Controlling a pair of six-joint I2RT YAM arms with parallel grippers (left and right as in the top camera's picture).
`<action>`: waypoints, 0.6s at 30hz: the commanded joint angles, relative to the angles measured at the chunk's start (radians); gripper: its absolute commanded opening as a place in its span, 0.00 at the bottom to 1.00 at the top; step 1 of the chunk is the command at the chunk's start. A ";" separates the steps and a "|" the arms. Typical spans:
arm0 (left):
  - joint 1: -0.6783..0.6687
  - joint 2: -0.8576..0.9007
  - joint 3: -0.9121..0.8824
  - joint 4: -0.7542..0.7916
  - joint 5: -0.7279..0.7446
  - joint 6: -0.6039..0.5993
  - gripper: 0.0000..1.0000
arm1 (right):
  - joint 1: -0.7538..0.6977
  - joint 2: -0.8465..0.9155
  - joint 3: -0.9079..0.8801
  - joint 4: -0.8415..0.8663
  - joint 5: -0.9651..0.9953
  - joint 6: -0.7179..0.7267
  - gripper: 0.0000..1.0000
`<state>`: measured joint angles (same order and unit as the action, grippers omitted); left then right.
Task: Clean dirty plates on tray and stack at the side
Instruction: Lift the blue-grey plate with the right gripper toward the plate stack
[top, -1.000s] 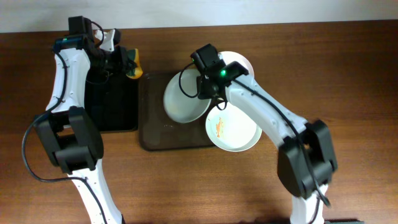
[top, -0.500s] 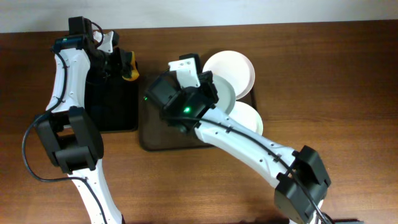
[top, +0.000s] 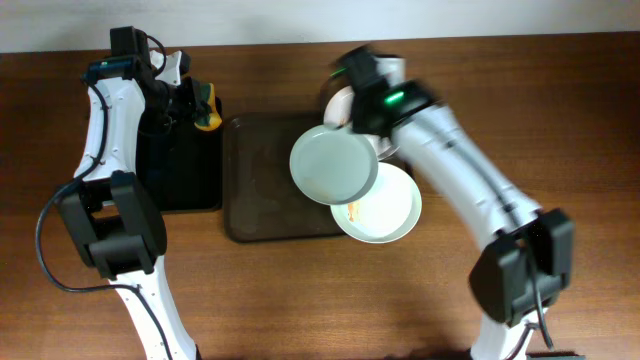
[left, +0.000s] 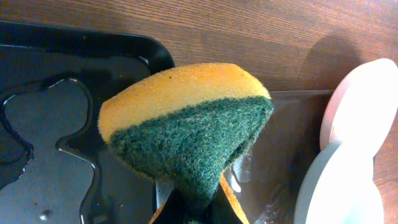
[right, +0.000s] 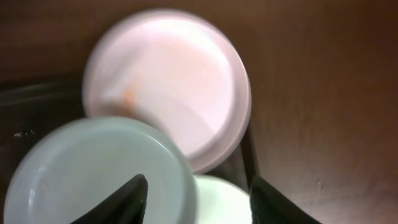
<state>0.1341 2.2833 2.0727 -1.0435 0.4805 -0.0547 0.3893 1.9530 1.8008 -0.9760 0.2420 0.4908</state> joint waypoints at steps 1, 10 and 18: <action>-0.001 -0.039 0.018 0.002 -0.008 -0.012 0.01 | -0.171 0.002 0.015 -0.054 -0.465 0.011 0.57; -0.001 -0.037 0.006 0.002 -0.089 -0.012 0.01 | -0.278 0.138 -0.024 -0.065 -0.667 -0.174 0.56; -0.001 -0.037 0.006 0.002 -0.089 -0.013 0.01 | -0.224 0.207 -0.036 -0.052 -0.676 -0.199 0.55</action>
<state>0.1341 2.2833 2.0724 -1.0435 0.3985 -0.0574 0.1413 2.1300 1.7744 -1.0397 -0.4076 0.3168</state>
